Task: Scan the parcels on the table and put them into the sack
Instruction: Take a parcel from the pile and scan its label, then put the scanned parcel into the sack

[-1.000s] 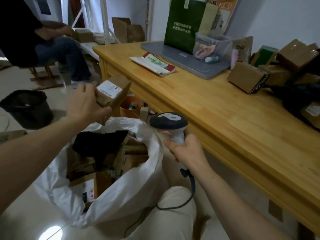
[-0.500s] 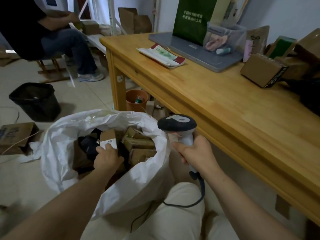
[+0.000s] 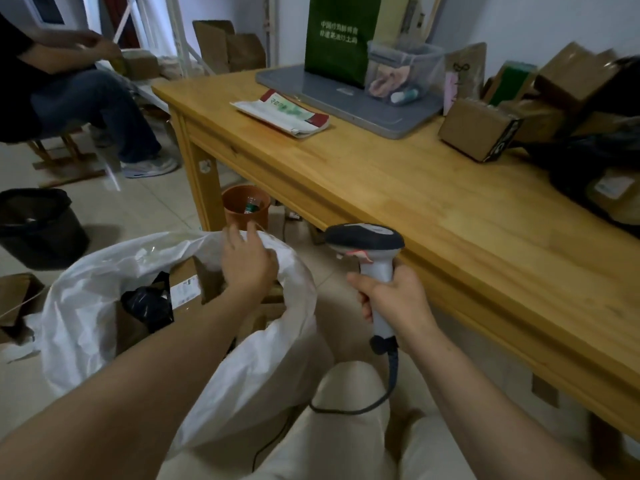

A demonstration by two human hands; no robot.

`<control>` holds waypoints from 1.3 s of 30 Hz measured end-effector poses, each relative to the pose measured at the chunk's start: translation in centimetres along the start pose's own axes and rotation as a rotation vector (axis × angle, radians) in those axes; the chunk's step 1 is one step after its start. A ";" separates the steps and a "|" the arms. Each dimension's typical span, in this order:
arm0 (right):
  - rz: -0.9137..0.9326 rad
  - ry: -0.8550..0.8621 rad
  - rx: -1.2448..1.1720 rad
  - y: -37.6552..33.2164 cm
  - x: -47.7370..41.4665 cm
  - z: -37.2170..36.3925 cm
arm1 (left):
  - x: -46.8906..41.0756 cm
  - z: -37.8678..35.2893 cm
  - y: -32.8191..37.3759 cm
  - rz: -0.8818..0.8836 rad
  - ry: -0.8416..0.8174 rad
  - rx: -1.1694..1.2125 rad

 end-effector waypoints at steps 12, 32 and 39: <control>-0.021 0.445 -0.605 -0.6 2.0 18.9 | 5.6 -1.0 31.4 -0.880 -0.104 0.210; -0.023 0.555 -0.766 4.0 -1.6 36.0 | 7.5 -8.2 60.0 -0.985 0.081 0.208; 0.013 0.569 -0.707 3.5 -0.4 35.4 | 2.5 -0.2 58.3 -0.570 -0.012 0.777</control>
Point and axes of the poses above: each hand's wrist, its own x-axis away from the middle knuckle, its own z-axis out of the back of the hand, y = z × x, the point moved 5 cm from there along -x, towards the middle knuckle, and after that the axes turned 1 degree about -z, right-handed, at the moved point
